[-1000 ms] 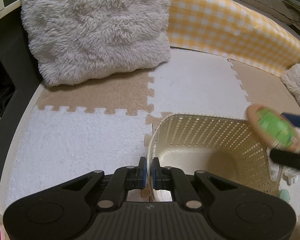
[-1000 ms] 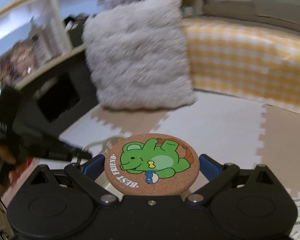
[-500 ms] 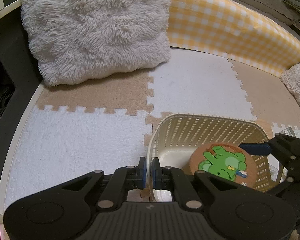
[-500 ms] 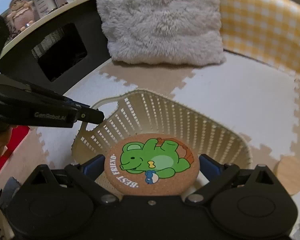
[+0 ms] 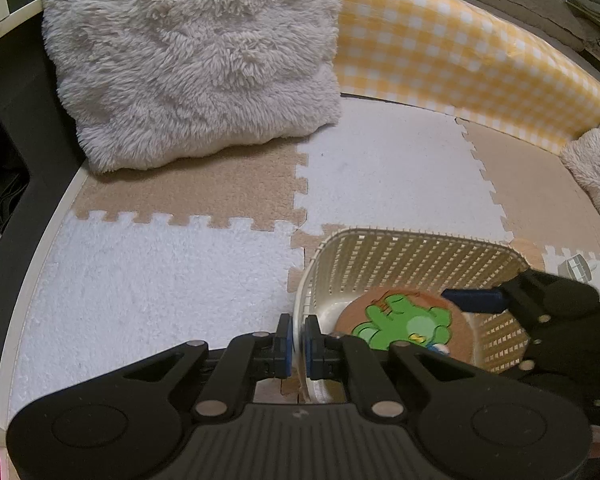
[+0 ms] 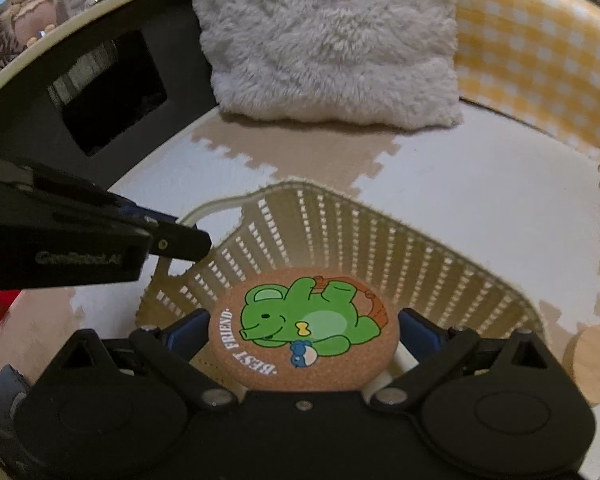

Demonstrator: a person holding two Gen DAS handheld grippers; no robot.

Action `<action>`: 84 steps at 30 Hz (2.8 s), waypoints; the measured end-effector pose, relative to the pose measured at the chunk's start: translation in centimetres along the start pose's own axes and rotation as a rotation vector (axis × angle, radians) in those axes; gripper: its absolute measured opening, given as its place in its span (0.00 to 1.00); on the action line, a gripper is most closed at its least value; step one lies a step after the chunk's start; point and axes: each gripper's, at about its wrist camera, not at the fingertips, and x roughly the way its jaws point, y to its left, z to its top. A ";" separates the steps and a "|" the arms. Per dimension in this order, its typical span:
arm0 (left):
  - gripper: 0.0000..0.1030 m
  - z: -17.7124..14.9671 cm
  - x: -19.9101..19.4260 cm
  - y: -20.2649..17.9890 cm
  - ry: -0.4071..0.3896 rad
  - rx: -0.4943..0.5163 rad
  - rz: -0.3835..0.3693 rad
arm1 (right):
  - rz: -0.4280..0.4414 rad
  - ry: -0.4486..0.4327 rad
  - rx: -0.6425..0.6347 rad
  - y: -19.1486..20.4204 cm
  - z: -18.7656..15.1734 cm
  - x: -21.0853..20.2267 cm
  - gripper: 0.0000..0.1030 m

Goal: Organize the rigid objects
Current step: 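Lower the coaster into the basket and open the right gripper, then move the right gripper to the clear plastic box and grasp it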

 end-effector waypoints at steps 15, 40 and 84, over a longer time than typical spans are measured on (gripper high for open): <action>0.07 0.1 -0.1 -0.1 -0.002 0.006 -0.005 | 0.057 0.134 0.116 -0.7 0.0 2.0 0.98; 0.08 0.1 -0.1 0.1 0.007 -0.004 -0.014 | 0.075 0.074 0.149 -1.7 1.1 -4.3 0.98; 0.07 0.0 0.3 0.3 0.022 -0.007 -0.014 | -0.368 -0.033 0.801 -15.9 -8.3 -9.0 1.00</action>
